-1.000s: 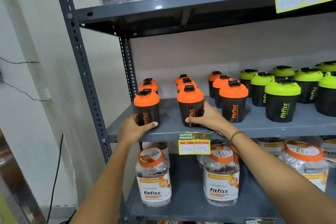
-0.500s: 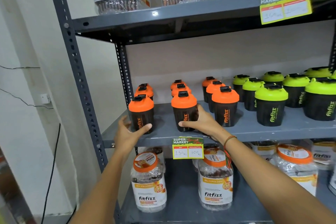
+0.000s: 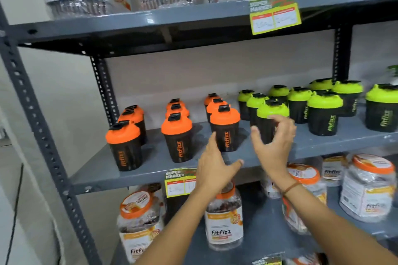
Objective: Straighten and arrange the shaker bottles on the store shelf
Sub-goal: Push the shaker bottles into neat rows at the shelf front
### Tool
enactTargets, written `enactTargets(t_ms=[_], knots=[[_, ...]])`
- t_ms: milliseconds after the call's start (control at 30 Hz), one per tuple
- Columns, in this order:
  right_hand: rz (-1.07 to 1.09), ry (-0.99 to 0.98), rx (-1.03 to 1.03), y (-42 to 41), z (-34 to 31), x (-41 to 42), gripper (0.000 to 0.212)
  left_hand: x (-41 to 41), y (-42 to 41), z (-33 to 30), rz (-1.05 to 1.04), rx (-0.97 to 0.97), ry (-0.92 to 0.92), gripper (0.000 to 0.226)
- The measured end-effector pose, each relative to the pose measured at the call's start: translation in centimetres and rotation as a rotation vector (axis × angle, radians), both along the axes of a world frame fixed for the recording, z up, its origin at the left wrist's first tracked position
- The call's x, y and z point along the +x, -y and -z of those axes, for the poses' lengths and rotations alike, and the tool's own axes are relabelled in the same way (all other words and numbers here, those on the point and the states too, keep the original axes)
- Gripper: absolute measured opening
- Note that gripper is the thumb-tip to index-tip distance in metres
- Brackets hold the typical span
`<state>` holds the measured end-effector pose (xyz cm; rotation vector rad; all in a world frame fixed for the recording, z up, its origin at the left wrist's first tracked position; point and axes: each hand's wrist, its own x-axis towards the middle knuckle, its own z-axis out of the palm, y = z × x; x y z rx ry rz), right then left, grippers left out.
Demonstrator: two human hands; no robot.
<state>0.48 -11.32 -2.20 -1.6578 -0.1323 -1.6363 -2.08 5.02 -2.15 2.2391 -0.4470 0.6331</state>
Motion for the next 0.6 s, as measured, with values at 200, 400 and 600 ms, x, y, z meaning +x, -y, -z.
enactTargets(t_ms=[200, 400, 600], knots=[[-0.104, -0.59, -0.005, 9.4, 0.3, 2.6, 0.112, 4.5, 2.4, -1.3, -0.138, -0.114, -0.309, 0.125], [-0.256, -0.849, -0.231, 11.9, -1.0, 5.2, 0.113, 6.4, 3.0, -1.9, -0.19, -0.273, -0.387, 0.08], [-0.407, -0.878, -0.263, 13.6, -0.9, 7.1, 0.107, 6.6, 3.8, -1.5, -0.322, -0.173, -0.355, 0.083]])
